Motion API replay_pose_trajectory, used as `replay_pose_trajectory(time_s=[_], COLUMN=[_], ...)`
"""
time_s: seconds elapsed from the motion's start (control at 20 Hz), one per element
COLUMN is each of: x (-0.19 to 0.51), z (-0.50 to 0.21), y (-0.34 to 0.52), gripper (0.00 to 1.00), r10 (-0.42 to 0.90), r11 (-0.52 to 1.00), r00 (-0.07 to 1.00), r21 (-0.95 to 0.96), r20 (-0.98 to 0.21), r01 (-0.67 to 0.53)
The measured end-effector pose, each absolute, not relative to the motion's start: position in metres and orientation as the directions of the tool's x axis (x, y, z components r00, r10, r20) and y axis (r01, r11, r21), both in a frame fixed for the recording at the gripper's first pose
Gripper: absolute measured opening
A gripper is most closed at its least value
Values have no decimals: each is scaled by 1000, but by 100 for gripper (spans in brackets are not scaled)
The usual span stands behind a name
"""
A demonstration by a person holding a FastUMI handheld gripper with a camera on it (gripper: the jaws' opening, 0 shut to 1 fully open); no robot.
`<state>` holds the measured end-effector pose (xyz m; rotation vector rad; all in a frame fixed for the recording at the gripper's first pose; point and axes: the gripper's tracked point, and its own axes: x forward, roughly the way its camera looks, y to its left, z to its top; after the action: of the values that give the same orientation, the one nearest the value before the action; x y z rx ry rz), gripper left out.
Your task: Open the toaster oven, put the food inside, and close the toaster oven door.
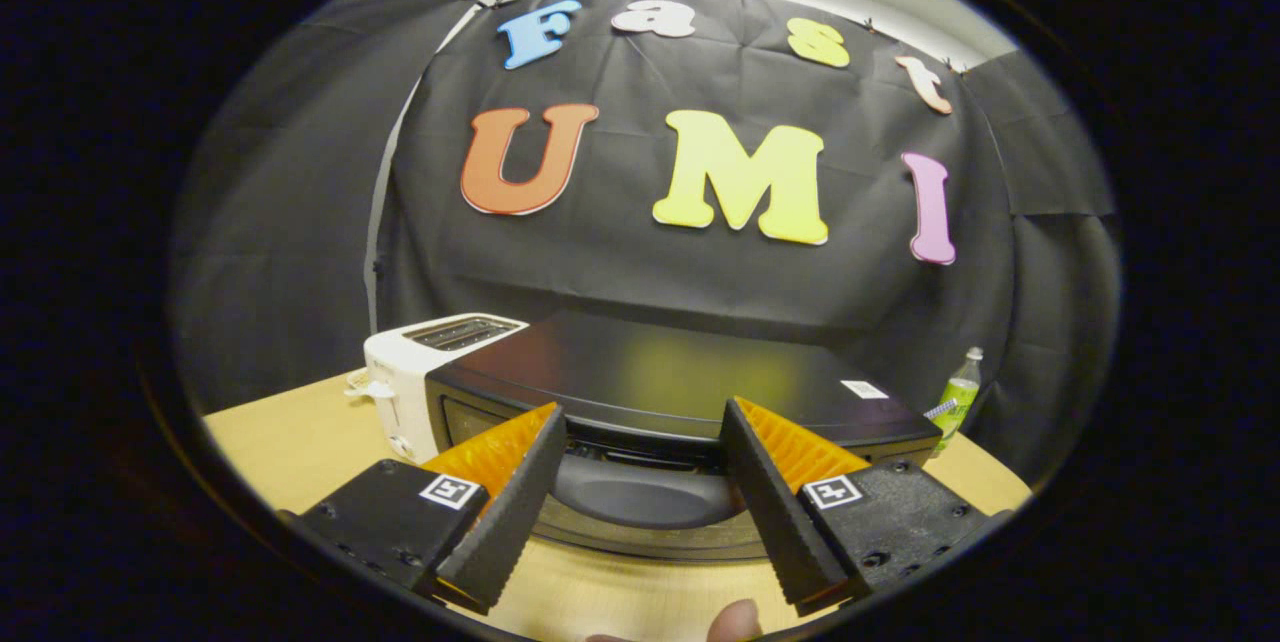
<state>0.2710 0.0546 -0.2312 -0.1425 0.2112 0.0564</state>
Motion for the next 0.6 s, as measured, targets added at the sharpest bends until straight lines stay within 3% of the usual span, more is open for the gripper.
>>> replay_pose_trajectory(time_s=[0.1, 0.2, 0.6], x=[267, 255, 215], z=[-234, -236, -249], y=[51, 51, 53], gripper=[100, 100, 97], r10=[23, 49, 48], r11=[990, 999, 998], r00=[977, 973, 936], r21=[-131, 31, -29], r20=[-210, -227, -348], r01=[-51, -44, -62])
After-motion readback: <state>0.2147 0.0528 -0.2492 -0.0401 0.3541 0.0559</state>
